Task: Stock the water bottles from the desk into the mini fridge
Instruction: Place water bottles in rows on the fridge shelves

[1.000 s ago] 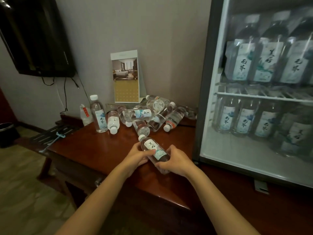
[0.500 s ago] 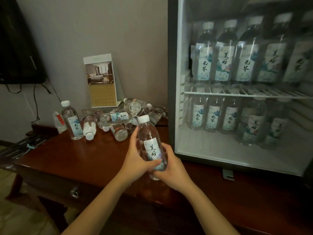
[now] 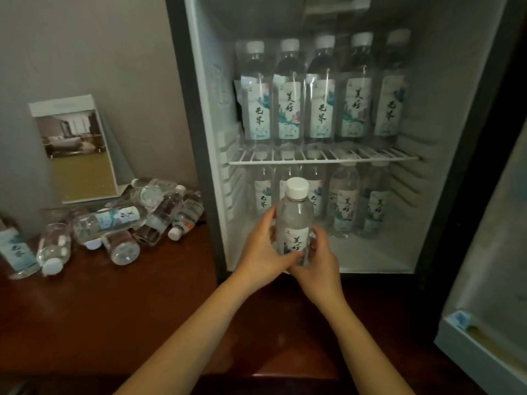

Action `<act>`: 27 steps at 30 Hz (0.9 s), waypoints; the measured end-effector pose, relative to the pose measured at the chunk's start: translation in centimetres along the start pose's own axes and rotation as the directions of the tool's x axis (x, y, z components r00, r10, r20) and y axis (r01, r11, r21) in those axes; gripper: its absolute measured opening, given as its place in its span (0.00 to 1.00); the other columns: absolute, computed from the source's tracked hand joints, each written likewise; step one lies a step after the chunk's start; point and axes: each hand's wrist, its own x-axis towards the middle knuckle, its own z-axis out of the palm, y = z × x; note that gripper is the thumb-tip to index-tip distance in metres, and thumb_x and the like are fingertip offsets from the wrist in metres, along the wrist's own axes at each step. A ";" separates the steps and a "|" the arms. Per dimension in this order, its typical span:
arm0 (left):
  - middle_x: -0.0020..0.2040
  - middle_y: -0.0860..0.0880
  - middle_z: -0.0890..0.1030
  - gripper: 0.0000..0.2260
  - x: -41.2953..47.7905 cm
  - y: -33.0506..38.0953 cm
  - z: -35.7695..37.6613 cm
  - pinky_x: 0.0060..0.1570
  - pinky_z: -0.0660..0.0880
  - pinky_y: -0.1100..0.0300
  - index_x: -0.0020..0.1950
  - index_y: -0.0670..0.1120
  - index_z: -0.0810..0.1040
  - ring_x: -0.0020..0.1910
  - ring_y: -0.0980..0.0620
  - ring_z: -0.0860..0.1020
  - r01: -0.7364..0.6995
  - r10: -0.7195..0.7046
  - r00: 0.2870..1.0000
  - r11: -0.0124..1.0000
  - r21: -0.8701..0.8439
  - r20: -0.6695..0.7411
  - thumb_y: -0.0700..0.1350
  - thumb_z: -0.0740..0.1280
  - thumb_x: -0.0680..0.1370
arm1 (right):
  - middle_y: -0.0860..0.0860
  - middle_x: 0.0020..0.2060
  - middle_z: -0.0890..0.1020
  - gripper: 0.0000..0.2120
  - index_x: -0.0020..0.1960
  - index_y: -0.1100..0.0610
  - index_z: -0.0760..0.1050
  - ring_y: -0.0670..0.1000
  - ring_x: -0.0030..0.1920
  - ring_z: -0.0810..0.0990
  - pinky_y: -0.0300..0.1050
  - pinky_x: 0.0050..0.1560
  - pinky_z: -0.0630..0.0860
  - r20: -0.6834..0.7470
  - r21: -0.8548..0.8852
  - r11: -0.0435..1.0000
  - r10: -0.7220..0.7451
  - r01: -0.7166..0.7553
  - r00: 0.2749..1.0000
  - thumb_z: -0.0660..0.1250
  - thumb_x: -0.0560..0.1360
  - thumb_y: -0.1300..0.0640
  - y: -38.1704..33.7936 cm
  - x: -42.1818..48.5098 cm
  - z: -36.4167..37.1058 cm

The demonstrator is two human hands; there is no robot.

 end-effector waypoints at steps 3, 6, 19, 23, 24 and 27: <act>0.58 0.62 0.76 0.38 2.3 0.3 2.5 0.54 0.73 0.70 0.61 0.70 0.63 0.59 0.64 0.75 -0.025 0.027 0.998 0.999 -0.019 0.065 0.37 0.77 0.66 | 0.42 0.49 0.78 0.31 0.64 0.47 0.64 0.41 0.48 0.77 0.24 0.39 0.72 -0.080 -0.039 0.999 0.009 -0.012 0.997 0.75 0.67 0.61 1.2 1.3 -2.0; 0.60 0.56 0.77 0.34 4.1 0.0 4.0 0.59 0.73 0.63 0.62 0.64 0.66 0.60 0.60 0.76 -0.051 0.053 0.995 0.998 -0.030 0.088 0.37 0.76 0.67 | 0.45 0.51 0.79 0.32 0.67 0.51 0.64 0.42 0.50 0.79 0.27 0.44 0.74 -0.104 -0.038 0.999 -0.005 0.001 0.995 0.74 0.68 0.62 2.1 2.3 -3.3; 0.54 0.56 0.79 0.18 8.0 -2.4 5.1 0.49 0.71 0.74 0.61 0.52 0.71 0.50 0.67 0.76 0.035 -0.037 0.999 0.998 0.060 0.033 0.40 0.70 0.74 | 0.51 0.46 0.85 0.13 0.56 0.56 0.80 0.46 0.46 0.81 0.37 0.46 0.75 -0.274 -0.213 0.971 0.047 -0.109 0.961 0.71 0.71 0.58 2.5 5.9 -3.0; 0.59 0.51 0.78 0.19 8.4 -2.7 5.7 0.58 0.72 0.60 0.65 0.46 0.72 0.57 0.54 0.76 0.046 -0.045 0.999 0.995 0.089 -0.012 0.41 0.69 0.75 | 0.53 0.46 0.85 0.12 0.56 0.58 0.80 0.45 0.43 0.80 0.37 0.44 0.73 -0.302 -0.198 0.968 0.089 -0.154 0.949 0.70 0.73 0.59 2.6 6.7 -3.0; 0.59 0.51 0.78 0.20 8.5 -2.8 5.8 0.59 0.73 0.59 0.65 0.46 0.72 0.58 0.54 0.76 0.046 -0.044 0.999 0.994 0.095 -0.024 0.42 0.70 0.75 | 0.53 0.47 0.84 0.12 0.56 0.59 0.80 0.46 0.45 0.80 0.38 0.45 0.73 -0.302 -0.198 0.967 0.097 -0.162 0.948 0.70 0.73 0.58 2.7 6.9 -3.0; 0.60 0.47 0.78 0.21 9.0 -3.0 6.1 0.60 0.73 0.53 0.66 0.44 0.71 0.60 0.51 0.76 0.058 -0.053 0.998 0.991 0.124 -0.045 0.42 0.69 0.75 | 0.54 0.46 0.85 0.11 0.55 0.60 0.80 0.50 0.46 0.82 0.42 0.47 0.76 -0.318 -0.223 0.961 0.089 -0.166 0.944 0.69 0.74 0.59 2.9 7.3 -3.0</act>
